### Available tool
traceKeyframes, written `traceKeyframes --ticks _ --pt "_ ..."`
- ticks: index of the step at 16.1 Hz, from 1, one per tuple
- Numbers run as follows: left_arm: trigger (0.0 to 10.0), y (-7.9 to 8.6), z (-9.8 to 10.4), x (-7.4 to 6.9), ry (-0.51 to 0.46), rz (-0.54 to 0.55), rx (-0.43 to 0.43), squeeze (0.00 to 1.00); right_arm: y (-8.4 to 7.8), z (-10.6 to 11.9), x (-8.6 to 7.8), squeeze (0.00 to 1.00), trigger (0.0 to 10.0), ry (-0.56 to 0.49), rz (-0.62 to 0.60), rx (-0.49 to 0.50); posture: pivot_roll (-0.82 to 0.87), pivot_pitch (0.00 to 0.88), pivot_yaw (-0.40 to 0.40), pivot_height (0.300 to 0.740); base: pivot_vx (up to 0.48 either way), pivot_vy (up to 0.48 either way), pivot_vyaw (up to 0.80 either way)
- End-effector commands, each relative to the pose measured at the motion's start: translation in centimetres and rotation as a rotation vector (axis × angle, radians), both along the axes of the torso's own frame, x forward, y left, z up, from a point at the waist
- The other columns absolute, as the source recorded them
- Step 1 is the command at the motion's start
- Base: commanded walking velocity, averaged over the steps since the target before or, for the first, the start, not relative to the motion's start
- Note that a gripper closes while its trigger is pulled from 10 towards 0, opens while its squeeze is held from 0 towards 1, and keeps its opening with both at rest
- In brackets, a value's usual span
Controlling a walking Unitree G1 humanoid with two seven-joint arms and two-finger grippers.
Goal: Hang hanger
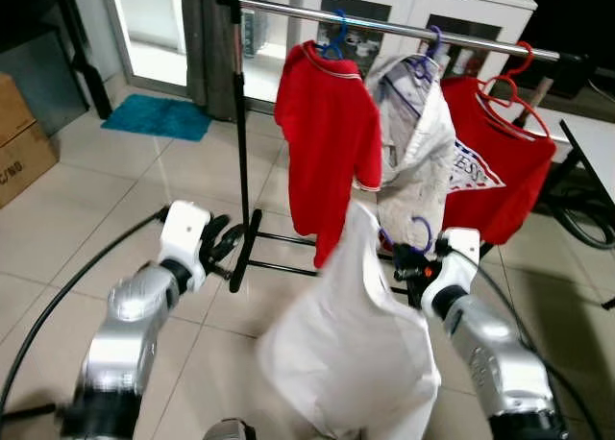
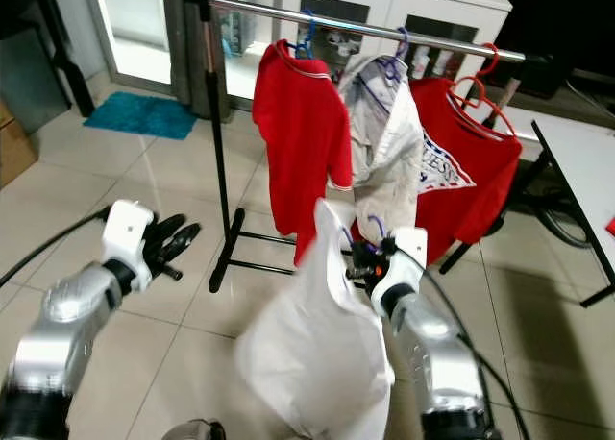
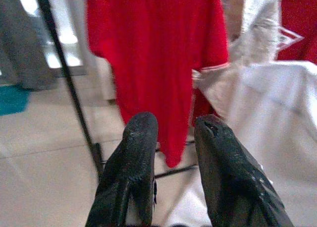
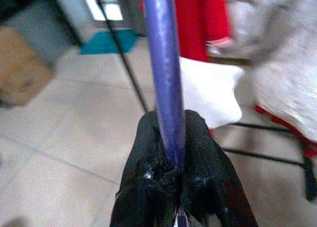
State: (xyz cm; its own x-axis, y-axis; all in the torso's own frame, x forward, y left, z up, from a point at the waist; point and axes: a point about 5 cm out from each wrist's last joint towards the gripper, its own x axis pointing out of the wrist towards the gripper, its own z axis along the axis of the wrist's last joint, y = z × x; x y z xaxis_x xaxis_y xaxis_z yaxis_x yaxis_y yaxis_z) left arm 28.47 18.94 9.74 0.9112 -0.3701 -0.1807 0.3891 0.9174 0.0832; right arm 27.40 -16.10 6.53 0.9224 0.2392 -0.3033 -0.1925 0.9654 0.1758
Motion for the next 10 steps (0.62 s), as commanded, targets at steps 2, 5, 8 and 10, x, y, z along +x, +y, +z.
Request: traceKeyframes --ticks 2,5,8,10 --pt "10.0 -0.8 -0.1 -0.8 -0.009 0.035 0.005 0.00 0.0 0.6 -0.1 0.00 10.0 -0.047 -0.006 -0.089 -0.01 0.016 -0.043 0.740 0.137 0.000 0.00" --pt "10.0 -1.8 0.2 -0.5 -0.024 0.087 0.021 0.00 1.0 1.0 0.0 0.00 10.0 -0.073 -0.007 -0.026 0.00 0.011 -0.042 0.740 0.309 0.000 0.53" --pt "10.0 -1.8 0.9 0.3 -0.049 0.130 -0.002 0.00 1.8 1.7 0.7 0.00 10.0 -0.100 -0.009 -0.017 0.00 0.001 -0.040 0.740 0.315 0.000 0.80" --pt "10.0 -2.3 1.1 0.1 -0.058 0.101 -0.003 0.00 2.6 2.5 1.1 0.00 10.0 -0.123 0.018 0.015 -0.01 0.000 -0.039 0.740 0.369 0.000 0.00"
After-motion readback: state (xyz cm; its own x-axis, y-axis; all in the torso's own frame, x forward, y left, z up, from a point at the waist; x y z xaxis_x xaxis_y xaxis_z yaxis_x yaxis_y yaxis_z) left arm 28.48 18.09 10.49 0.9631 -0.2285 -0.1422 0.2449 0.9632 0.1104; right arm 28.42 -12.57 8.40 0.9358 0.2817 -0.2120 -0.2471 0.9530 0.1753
